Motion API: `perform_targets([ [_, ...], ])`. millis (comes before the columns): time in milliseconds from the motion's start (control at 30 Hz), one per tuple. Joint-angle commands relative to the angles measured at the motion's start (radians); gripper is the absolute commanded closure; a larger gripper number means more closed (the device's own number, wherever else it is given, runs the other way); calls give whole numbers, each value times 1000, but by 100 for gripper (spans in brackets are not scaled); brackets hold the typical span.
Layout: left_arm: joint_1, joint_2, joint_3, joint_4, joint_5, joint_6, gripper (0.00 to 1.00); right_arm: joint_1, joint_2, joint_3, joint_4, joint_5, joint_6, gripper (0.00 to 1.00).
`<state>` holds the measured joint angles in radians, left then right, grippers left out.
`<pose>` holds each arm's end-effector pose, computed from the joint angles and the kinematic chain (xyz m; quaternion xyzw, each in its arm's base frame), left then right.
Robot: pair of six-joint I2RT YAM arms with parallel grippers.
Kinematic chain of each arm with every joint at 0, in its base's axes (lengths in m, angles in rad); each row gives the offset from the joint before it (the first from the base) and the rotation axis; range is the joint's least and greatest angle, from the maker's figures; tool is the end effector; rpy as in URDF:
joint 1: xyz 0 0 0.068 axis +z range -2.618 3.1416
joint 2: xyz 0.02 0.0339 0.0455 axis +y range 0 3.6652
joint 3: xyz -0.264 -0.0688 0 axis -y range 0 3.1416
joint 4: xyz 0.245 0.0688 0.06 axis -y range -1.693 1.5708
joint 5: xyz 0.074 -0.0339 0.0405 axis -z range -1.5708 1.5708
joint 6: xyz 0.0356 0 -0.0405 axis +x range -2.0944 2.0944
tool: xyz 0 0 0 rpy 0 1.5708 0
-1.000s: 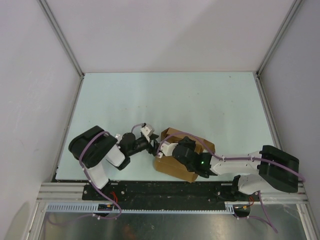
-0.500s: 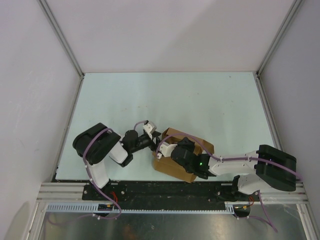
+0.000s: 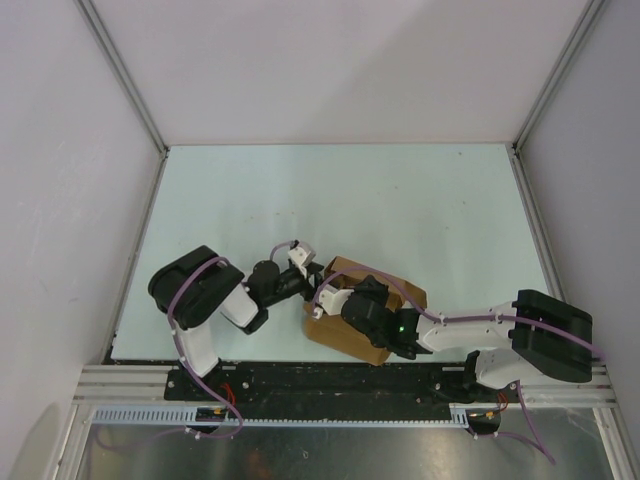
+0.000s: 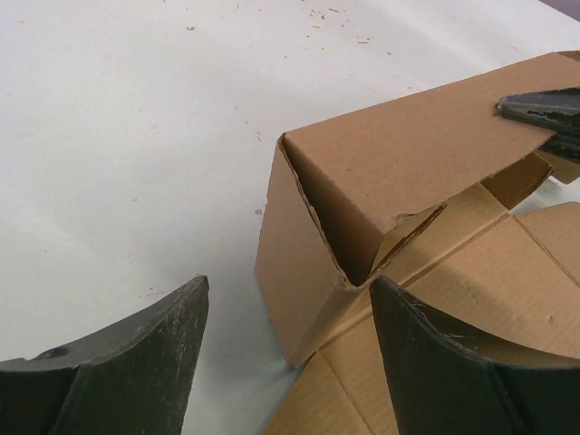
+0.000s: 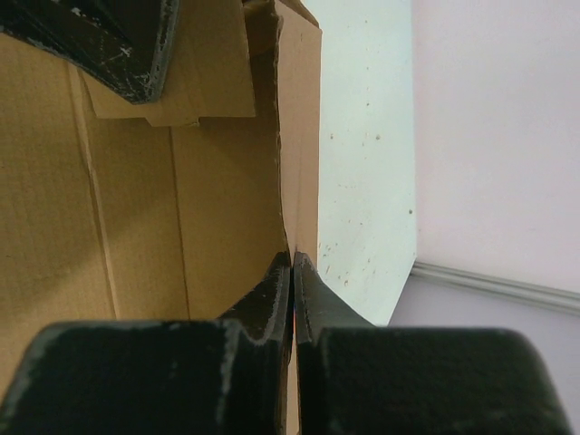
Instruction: Fold the paper box
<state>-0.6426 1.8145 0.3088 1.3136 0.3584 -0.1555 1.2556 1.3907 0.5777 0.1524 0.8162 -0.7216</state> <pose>0.2046 -0.1687 0.1086 0.2931 0.7096 -0.3699 0.5232 0.1060 0.2414 0.1761 -0.5927 0.5990 -0.2374 0.4832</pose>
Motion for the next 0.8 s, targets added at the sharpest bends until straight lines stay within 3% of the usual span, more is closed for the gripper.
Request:
perform_targets([
  [0,-22,19,33,366,-88,-12,24,22,27,-10,-7,-140,83,98],
  [400,-89,16,47,365,-271,4,35,25,34,-9,-8,-149,102,98],
  [767,-146,16,38,365,-413,53,53,28,42,-9,-4,-163,120,98],
])
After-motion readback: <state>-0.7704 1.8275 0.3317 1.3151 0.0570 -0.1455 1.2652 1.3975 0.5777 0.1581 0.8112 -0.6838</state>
